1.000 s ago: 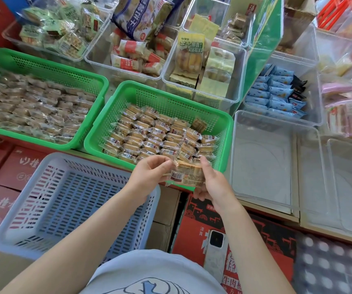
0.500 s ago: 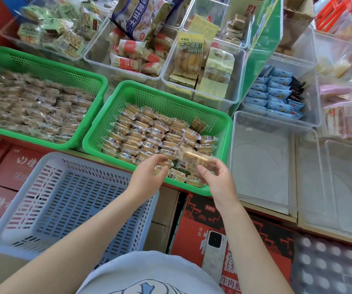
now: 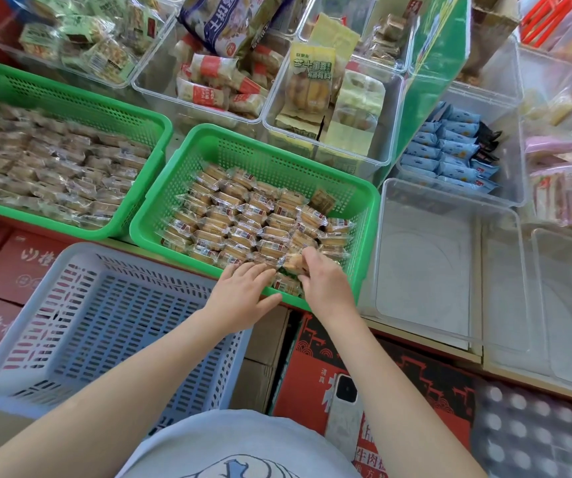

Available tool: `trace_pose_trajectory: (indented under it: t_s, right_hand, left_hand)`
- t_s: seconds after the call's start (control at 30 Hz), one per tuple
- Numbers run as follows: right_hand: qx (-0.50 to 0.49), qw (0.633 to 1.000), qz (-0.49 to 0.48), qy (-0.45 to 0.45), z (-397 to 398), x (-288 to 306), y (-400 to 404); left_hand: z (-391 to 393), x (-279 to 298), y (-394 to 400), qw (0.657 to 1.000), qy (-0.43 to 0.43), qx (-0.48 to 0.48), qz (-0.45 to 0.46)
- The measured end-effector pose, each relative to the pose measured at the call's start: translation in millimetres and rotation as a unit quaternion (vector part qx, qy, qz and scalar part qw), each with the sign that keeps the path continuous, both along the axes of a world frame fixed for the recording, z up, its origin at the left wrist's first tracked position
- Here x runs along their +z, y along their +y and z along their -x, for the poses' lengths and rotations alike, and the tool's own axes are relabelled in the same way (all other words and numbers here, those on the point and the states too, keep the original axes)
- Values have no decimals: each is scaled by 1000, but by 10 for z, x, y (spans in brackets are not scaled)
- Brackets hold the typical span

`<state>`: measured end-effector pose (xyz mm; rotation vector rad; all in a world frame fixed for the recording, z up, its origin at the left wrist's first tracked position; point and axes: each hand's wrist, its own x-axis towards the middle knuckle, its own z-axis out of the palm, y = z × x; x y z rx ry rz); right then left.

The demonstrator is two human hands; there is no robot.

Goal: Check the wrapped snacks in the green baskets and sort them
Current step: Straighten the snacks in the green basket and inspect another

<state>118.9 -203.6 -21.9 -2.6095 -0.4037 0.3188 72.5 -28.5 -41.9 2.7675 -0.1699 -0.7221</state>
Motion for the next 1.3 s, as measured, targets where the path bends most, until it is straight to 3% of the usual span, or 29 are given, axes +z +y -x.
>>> trace_pose_trajectory:
  t_s: [0.2,0.33,0.4,0.53,0.73,0.97,1.13,1.3]
  right_hand:
    - [48,997,62,14,-104,-61,28]
    - [58,996,55,41,-101,-199,31]
    - [68,995,65,14,-103,-272,46]
    - [14,998,41,-44,-229,-312,22]
    - [-2,997,72,10,-444,-340,-2]
    - [-21,994,107,-26,-407,-420,84]
    - [-24,996,85,5,-377,-299,81]
    - [-41,995,3,93,-366,-26,19]
  left_hand:
    - [-42,-52,8,1000,-7,22,3]
    - [-108,-72,-17,999,-11,21,-24]
    - [-117,-66,-26,999,-14,22,-31]
    - [-164,-81,-43,999,-12,-11,-34]
    - [-225,-108,-106,999,-1,-40,-36]
    - [-242,-82,-117,998,17,-43,-43]
    - [-247,-67,-119,998,23,-42,-44]
    - [-252,-43,-115,998,23,-40,-46]
